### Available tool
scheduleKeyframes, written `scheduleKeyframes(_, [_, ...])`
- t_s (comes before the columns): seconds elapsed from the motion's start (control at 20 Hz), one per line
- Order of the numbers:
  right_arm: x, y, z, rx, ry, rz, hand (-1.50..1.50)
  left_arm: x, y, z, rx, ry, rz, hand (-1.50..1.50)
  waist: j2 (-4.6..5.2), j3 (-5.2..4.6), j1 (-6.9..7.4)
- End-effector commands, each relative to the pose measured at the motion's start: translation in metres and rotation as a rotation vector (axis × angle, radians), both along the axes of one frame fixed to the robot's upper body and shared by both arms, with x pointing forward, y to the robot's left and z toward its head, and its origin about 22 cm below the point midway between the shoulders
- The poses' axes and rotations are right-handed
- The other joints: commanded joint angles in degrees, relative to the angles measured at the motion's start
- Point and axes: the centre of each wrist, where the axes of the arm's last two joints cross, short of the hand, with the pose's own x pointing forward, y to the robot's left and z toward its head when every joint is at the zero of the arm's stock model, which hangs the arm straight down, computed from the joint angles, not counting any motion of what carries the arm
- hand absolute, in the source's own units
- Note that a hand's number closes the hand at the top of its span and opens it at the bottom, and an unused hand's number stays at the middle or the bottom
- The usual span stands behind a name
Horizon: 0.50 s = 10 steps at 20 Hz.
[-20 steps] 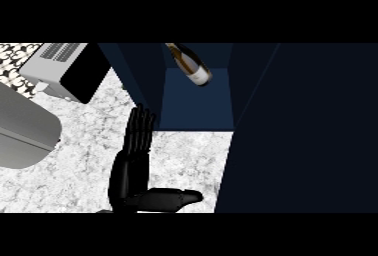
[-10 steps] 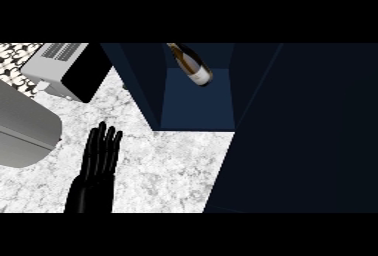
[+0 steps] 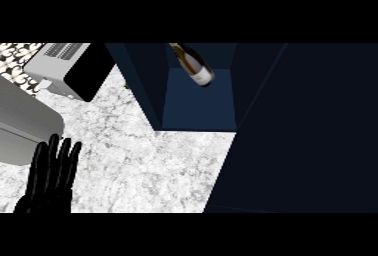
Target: Pick up the wine, place it into the cabinet and close the cabinet
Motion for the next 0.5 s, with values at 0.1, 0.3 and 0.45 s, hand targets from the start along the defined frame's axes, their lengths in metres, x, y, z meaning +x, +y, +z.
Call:
scheduleKeyframes(0.1, [-0.016,0.042,0.020,0.101,-0.011,0.166,1.50,-0.005,0.031,0.008,-0.008,-0.017,0.004,-1.50,0.08,-0.14,0.65])
scheduleKeyframes(0.3, [-0.011,0.062,0.021,0.113,-0.008,0.173,1.50,-0.015,0.044,0.013,-0.006,-0.009,0.004,-1.50,0.01,-0.09,1.22])
scheduleKeyframes(0.45, [0.008,0.083,0.020,0.111,-0.019,0.113,1.50,-0.018,0.064,0.024,0.004,-0.012,-0.014,-1.50,0.27,-0.01,1.64])
